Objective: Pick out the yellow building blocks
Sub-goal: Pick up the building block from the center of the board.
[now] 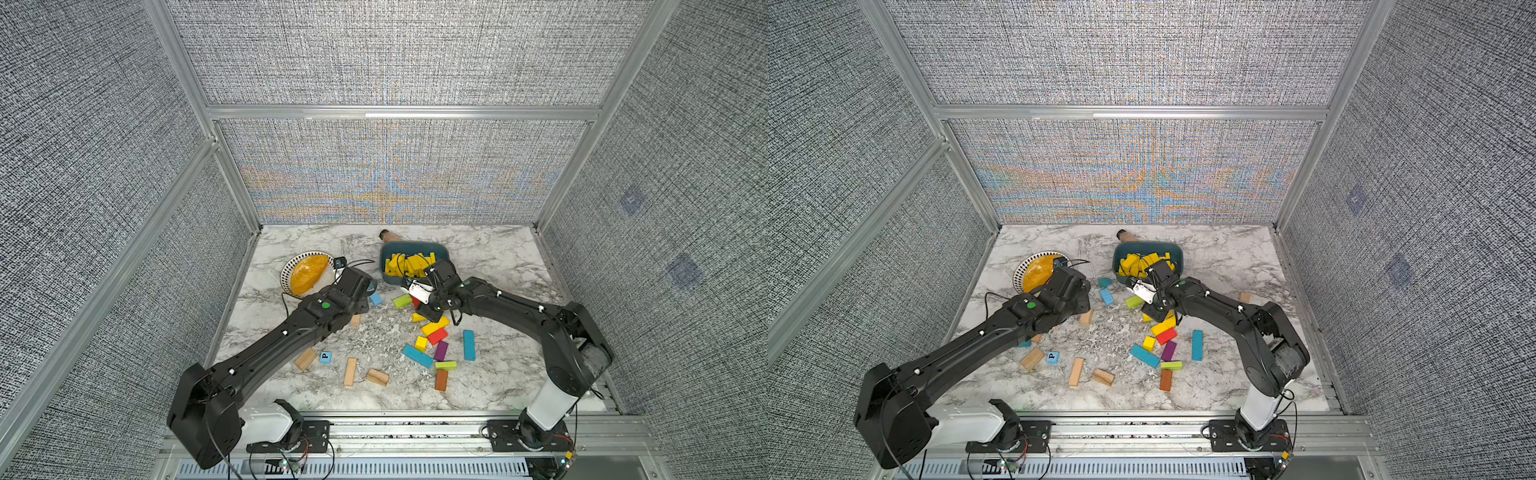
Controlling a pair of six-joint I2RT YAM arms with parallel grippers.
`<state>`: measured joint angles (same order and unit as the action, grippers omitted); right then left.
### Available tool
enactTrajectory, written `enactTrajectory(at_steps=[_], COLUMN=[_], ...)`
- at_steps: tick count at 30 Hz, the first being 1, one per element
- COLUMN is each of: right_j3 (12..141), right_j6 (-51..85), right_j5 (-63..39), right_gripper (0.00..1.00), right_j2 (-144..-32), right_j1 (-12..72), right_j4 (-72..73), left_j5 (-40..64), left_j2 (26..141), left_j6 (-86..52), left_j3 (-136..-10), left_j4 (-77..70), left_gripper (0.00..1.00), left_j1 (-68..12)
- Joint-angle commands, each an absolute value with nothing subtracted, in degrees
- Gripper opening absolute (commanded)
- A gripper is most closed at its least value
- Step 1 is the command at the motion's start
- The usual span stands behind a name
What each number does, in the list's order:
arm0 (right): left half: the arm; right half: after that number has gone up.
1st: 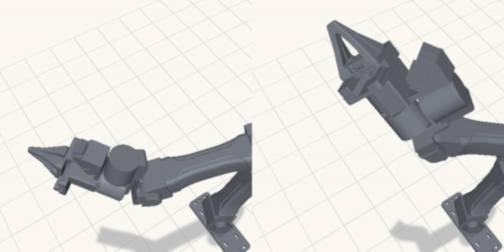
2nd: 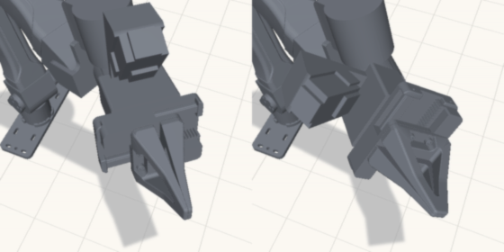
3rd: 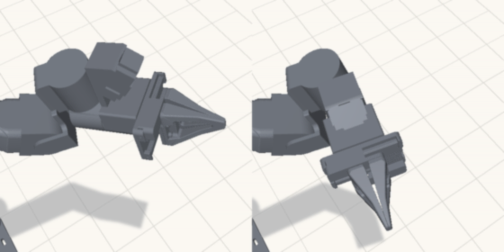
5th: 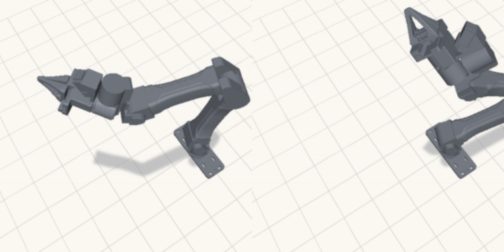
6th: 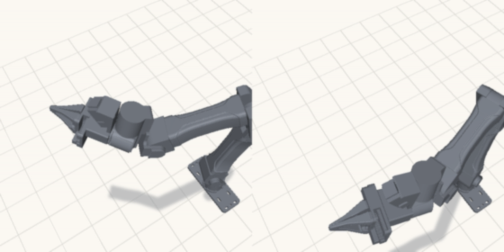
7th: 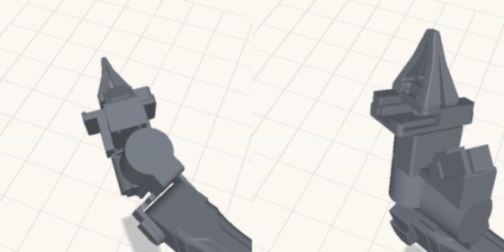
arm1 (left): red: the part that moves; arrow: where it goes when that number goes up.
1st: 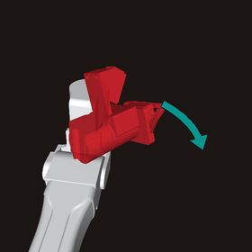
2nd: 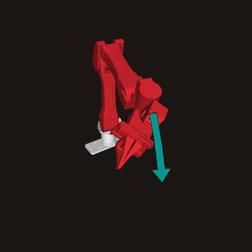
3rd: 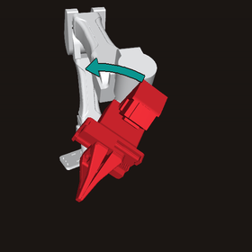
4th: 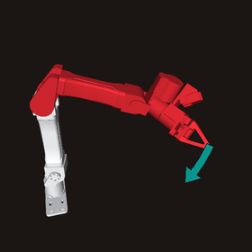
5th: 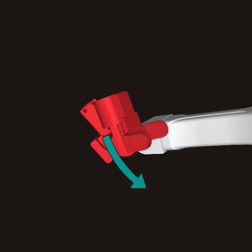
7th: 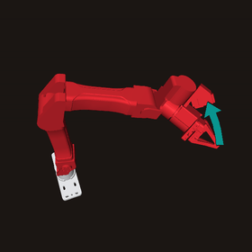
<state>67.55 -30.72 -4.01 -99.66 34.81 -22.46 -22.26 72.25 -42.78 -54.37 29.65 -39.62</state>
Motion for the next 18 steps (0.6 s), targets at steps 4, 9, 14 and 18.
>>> enactTrajectory(at_steps=[4,9,14,18], right_j3=[72.2,72.7,72.7,72.5], right_j6=[-45.4,-46.6,-47.4,-47.7], right_j5=[-13.0,-14.1,-12.2,-10.2], right_gripper=[0.52,0.50,0.47,0.43], right_j2=[-103.9,-106.3,-108.3,-109.2], right_j1=[33.2,34.3,34.8,35.0], right_j4=[-30.2,-28.6,-27.8,-26.5], left_j5=[-26.2,-27.5,-28.2,-28.6], left_j2=[67.2,66.5,66.1,65.3], left_j6=[-51.0,-50.9,-50.4,-50.5], left_j3=[-47.7,-47.0,-47.5,-46.9], left_j4=[26.4,26.5,27.1,26.9], left_gripper=[0.58,0.58,0.58,0.58], left_j1=[-39.6,-39.6,-39.6,-39.6])
